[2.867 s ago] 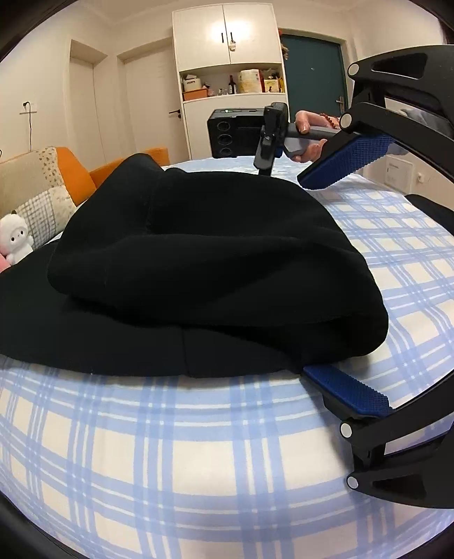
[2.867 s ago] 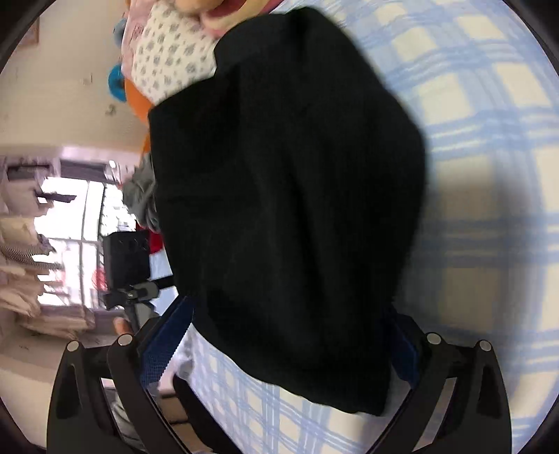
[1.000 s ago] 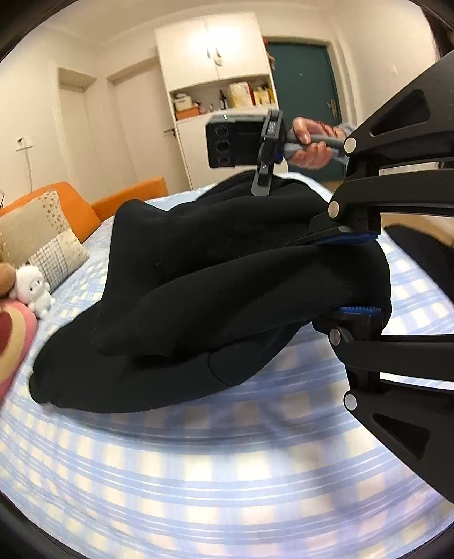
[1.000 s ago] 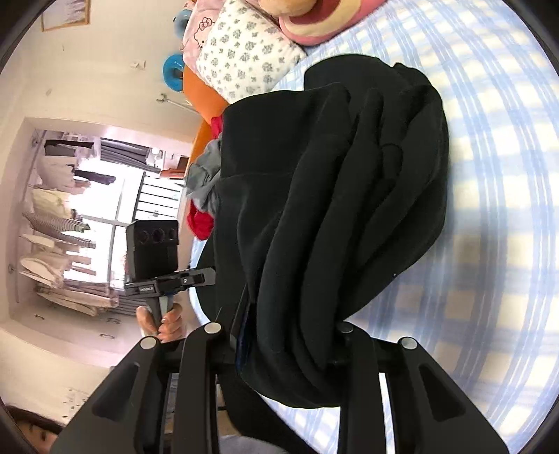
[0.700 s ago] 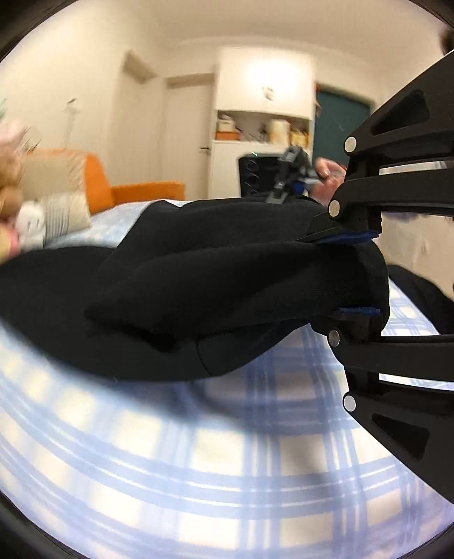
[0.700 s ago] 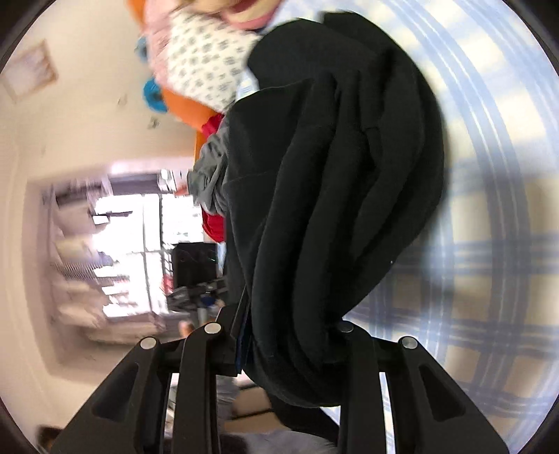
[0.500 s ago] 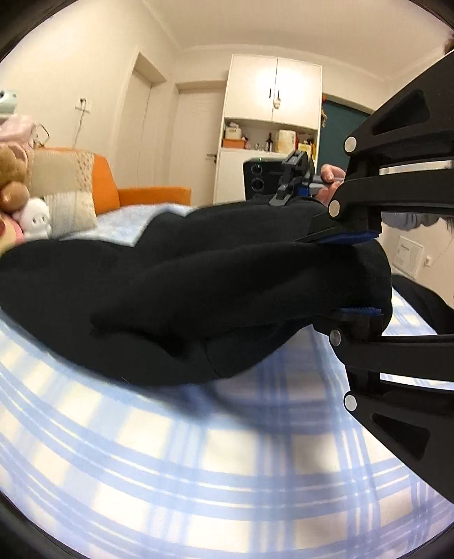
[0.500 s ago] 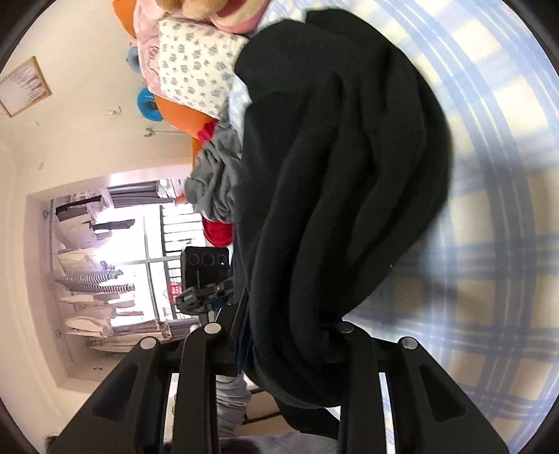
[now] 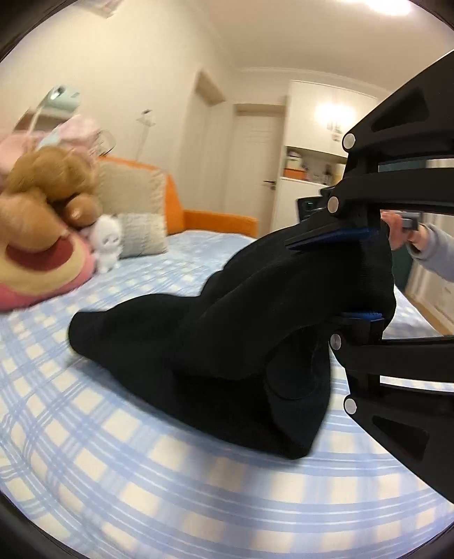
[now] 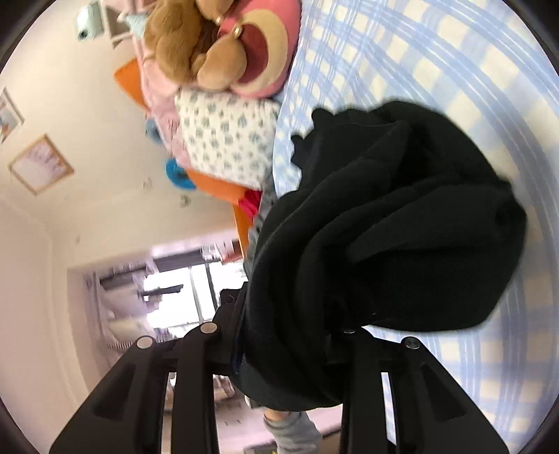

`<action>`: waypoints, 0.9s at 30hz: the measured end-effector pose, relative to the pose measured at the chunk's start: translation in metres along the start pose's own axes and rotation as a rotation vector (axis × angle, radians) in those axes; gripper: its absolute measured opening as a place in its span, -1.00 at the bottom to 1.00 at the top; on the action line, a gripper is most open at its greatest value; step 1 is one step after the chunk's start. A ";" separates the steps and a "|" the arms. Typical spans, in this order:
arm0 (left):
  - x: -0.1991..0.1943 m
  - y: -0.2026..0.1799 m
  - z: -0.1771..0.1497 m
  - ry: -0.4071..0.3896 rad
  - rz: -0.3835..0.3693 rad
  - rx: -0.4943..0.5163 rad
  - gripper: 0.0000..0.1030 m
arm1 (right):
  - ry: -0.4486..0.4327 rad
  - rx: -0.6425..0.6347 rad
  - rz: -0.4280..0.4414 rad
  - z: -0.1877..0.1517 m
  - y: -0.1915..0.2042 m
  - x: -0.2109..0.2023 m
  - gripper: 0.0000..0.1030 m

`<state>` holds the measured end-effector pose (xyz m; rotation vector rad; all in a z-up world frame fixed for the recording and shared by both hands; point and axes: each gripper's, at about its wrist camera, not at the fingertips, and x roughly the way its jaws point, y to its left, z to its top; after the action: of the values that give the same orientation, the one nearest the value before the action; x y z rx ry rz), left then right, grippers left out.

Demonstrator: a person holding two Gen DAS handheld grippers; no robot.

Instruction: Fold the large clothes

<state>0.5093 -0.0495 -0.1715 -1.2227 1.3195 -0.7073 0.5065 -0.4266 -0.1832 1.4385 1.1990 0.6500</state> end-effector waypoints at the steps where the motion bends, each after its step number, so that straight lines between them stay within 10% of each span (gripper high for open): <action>1: 0.004 0.001 0.014 -0.010 0.006 -0.020 -0.35 | -0.012 0.022 0.005 0.009 0.001 0.005 -0.37; 11: 0.049 -0.016 0.121 -0.065 0.056 -0.104 -0.25 | -0.176 0.156 0.022 0.116 0.007 0.036 0.20; 19: 0.064 0.008 0.143 -0.113 -0.023 -0.197 0.02 | -0.265 0.168 -0.054 0.145 -0.007 0.054 0.48; 22: 0.027 -0.025 0.129 -0.209 0.078 -0.049 0.83 | -0.260 0.157 -0.055 0.146 -0.005 0.056 0.51; 27: 0.003 -0.099 0.095 -0.247 0.115 0.246 0.86 | -0.257 0.150 -0.049 0.144 -0.007 0.053 0.51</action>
<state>0.6242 -0.0561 -0.0964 -0.9930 1.0561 -0.5960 0.6500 -0.4344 -0.2370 1.5594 1.0939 0.3347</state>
